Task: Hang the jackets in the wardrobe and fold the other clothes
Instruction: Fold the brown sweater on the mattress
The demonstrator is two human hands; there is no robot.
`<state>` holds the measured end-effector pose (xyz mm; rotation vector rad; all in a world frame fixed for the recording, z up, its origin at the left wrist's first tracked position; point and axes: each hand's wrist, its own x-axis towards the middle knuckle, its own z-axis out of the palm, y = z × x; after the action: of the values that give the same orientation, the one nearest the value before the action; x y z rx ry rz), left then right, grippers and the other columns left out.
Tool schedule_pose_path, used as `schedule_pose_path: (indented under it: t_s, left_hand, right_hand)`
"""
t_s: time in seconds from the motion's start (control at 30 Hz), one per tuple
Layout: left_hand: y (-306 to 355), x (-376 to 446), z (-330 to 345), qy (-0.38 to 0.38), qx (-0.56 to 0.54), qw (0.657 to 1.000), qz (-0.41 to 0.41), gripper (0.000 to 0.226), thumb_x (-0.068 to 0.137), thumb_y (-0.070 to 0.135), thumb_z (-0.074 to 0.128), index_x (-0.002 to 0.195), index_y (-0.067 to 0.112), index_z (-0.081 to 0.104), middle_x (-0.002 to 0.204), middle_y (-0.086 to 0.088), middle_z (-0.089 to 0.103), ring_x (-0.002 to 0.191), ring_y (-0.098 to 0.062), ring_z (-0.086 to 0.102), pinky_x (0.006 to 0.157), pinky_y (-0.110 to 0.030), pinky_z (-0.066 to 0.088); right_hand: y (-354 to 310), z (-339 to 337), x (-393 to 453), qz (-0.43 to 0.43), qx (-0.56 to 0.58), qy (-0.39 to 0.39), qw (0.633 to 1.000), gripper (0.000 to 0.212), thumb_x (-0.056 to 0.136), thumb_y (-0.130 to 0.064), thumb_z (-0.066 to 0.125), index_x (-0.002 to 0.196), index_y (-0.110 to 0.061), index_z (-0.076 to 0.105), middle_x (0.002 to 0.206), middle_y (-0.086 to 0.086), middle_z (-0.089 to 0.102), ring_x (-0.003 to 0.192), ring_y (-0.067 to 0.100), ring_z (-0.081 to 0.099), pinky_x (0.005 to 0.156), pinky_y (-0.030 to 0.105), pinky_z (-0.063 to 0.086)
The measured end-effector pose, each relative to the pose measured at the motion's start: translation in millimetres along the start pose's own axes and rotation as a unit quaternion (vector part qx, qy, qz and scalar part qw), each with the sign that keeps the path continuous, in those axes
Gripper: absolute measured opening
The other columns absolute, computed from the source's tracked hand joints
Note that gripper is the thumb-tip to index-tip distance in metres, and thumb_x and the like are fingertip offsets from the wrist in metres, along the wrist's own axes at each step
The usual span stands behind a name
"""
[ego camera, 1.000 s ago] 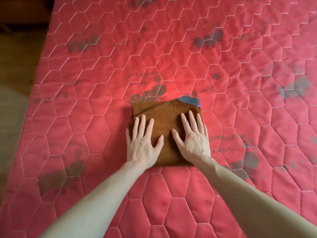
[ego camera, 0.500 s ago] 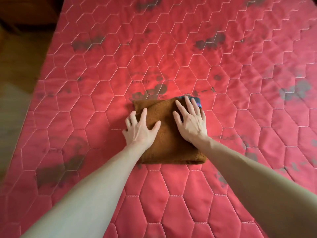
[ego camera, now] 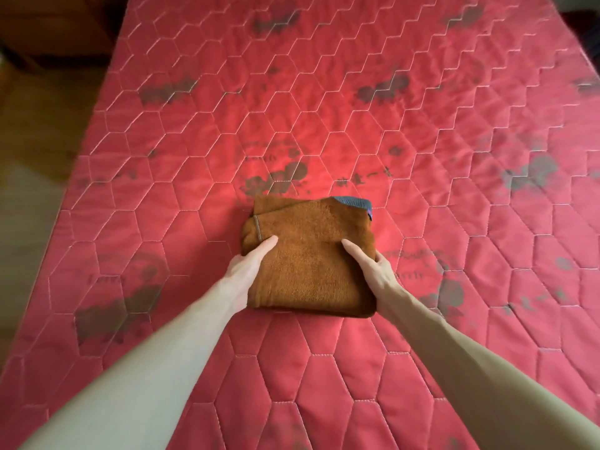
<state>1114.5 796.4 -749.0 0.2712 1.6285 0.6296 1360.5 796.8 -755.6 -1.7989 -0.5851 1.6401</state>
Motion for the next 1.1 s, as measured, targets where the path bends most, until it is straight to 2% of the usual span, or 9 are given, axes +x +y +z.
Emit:
schedule_pose_path:
  t_s: [0.07,0.2,0.33,0.4,0.5,0.63,0.77,0.9,1.1]
  left_hand:
    - [0.0,-11.5,-6.2,-0.045,-0.023,0.999,0.004,0.091,0.062,0.059,0.093,0.137,0.02,0.06,0.117,-0.007,0.077,0.102,-0.03,0.076,0.09,-0.055,0.061]
    - [14.2,-52.7,-17.8,-0.036,0.007,0.998,0.044,0.056,0.075,0.053,0.087,0.12,0.026,0.069,0.11,-0.001,0.077,0.097,-0.018,0.074,0.068,-0.03,0.057]
    - [37.3,-119.3,-33.2,-0.048,-0.002,0.998,0.049,0.074,0.055,0.063,0.093,0.119,0.032,0.076,0.116,0.0,0.078,0.105,-0.022,0.075,0.097,-0.043,0.057]
    - [57.1,-172.9,-38.6,-0.058,-0.012,0.997,0.059,0.069,0.061,0.062,0.091,0.121,0.033,0.075,0.115,0.002,0.079,0.108,-0.023,0.075,0.103,-0.047,0.054]
    - [92.1,-262.5,-42.9,-0.089,-0.029,0.993,0.074,0.045,0.084,0.05,0.078,0.124,0.029,0.071,0.111,0.003,0.079,0.108,-0.021,0.074,0.097,-0.041,0.056]
    - [124.3,-361.5,-50.2,-0.122,-0.062,0.986,0.09,0.039,0.095,0.041,0.068,0.13,0.022,0.068,0.118,-0.002,0.077,0.111,-0.021,0.074,0.1,-0.04,0.055]
    - [142.9,-452.4,-51.9,-0.142,-0.128,0.975,0.117,0.035,0.101,0.036,0.061,0.128,0.015,0.069,0.119,-0.006,0.077,0.109,-0.021,0.074,0.092,-0.038,0.056]
    - [148.0,-506.6,-46.8,-0.148,-0.186,0.959,0.153,0.039,0.102,0.035,0.059,0.134,0.013,0.066,0.127,-0.009,0.073,0.118,-0.025,0.071,0.098,-0.04,0.054]
    - [143.6,-568.8,-48.3,-0.101,-0.241,0.932,0.249,0.042,0.102,0.028,0.06,0.143,0.019,0.06,0.135,-0.009,0.07,0.121,-0.026,0.069,0.087,-0.038,0.062]
  right_hand:
    - [-1.3,-4.0,-14.2,-0.009,0.017,-0.038,0.999,0.045,0.082,-0.043,0.085,0.119,-0.026,0.068,0.103,-0.002,0.08,0.094,0.016,0.077,0.078,0.032,0.062]
    - [-21.2,-9.4,-58.4,-0.023,0.01,-0.063,0.998,0.047,0.081,-0.038,0.086,0.123,-0.029,0.067,0.108,-0.002,0.079,0.1,0.019,0.076,0.092,0.042,0.062]
    - [-63.5,-10.8,-130.0,-0.032,0.027,-0.065,0.997,0.039,0.084,-0.032,0.084,0.119,-0.028,0.068,0.111,0.002,0.078,0.102,0.023,0.076,0.086,0.041,0.062]
    - [-92.0,-11.9,-174.7,-0.039,0.039,-0.062,0.997,0.036,0.086,-0.029,0.081,0.12,-0.027,0.068,0.111,0.004,0.078,0.1,0.023,0.076,0.08,0.038,0.061]
    - [-138.8,-18.2,-241.6,-0.052,0.049,-0.067,0.995,0.032,0.088,-0.028,0.079,0.119,-0.028,0.069,0.112,0.005,0.078,0.096,0.022,0.075,0.08,0.039,0.06]
    - [-198.2,-31.9,-321.8,-0.074,0.031,-0.091,0.993,0.032,0.089,-0.029,0.079,0.12,-0.029,0.07,0.117,0.006,0.077,0.102,0.024,0.074,0.09,0.044,0.06]
    - [-254.1,-43.9,-394.2,-0.109,0.029,-0.119,0.986,0.032,0.09,-0.028,0.078,0.121,-0.028,0.07,0.12,0.008,0.076,0.105,0.026,0.073,0.094,0.047,0.059]
    - [-290.0,-53.2,-439.4,-0.133,0.02,-0.151,0.979,0.031,0.092,-0.029,0.076,0.123,-0.031,0.07,0.121,0.006,0.076,0.105,0.024,0.073,0.089,0.042,0.059]
    - [-327.0,-60.7,-486.2,-0.163,0.007,-0.217,0.963,0.033,0.096,-0.028,0.072,0.129,-0.03,0.067,0.125,0.005,0.074,0.109,0.021,0.072,0.089,0.04,0.06]
